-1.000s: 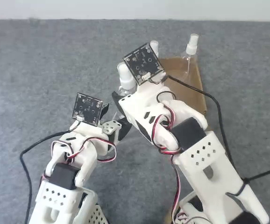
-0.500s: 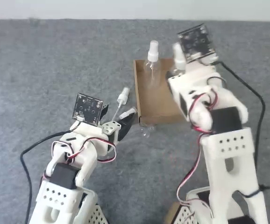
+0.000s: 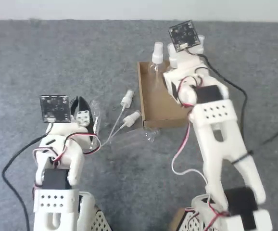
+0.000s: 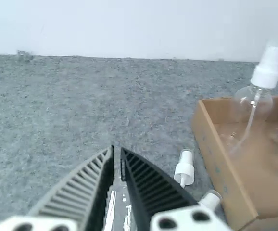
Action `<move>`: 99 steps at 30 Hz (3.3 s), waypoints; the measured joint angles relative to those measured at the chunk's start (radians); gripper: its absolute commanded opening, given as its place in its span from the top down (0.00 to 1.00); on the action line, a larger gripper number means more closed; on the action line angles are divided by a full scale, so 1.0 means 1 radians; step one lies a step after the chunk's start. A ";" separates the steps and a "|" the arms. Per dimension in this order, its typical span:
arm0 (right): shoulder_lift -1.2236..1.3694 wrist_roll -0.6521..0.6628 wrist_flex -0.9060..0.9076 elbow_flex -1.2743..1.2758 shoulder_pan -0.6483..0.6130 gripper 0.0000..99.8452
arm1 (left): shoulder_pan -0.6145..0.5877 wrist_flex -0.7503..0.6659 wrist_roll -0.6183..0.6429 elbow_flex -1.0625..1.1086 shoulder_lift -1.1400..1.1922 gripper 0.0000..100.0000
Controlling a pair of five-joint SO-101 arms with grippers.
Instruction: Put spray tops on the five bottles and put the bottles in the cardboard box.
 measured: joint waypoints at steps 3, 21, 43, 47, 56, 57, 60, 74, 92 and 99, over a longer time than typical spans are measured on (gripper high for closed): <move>0.072 -0.058 -0.060 0.000 0.003 0.99 | -0.008 0.000 0.006 0.000 0.000 0.99; 0.192 -0.164 -0.390 0.120 -0.035 0.99 | -0.014 0.000 0.008 0.000 0.000 0.99; 0.187 -0.163 -0.540 0.298 -0.086 0.99 | -0.014 0.000 0.008 0.000 0.000 0.99; 0.187 -0.163 -0.557 0.305 -0.086 0.99 | -0.014 0.000 0.008 0.000 0.000 0.99; 0.187 -0.163 -0.560 0.305 -0.087 0.92 | 0.011 0.000 0.008 0.000 0.000 0.99; 0.187 -0.163 -0.560 0.305 -0.087 0.90 | 0.011 0.000 0.008 0.000 0.000 0.99; 0.187 -0.163 -0.562 0.313 -0.094 0.85 | 0.011 0.000 0.008 0.000 0.000 0.99; 0.189 -0.166 -0.560 0.341 -0.147 0.72 | 0.011 0.000 0.008 0.000 0.000 0.99; 0.110 -0.166 -0.488 0.308 -0.147 0.69 | 0.014 0.000 0.008 0.014 0.000 0.99; -0.009 -0.166 -0.347 0.235 -0.146 0.70 | 0.014 0.000 0.008 0.014 0.000 0.99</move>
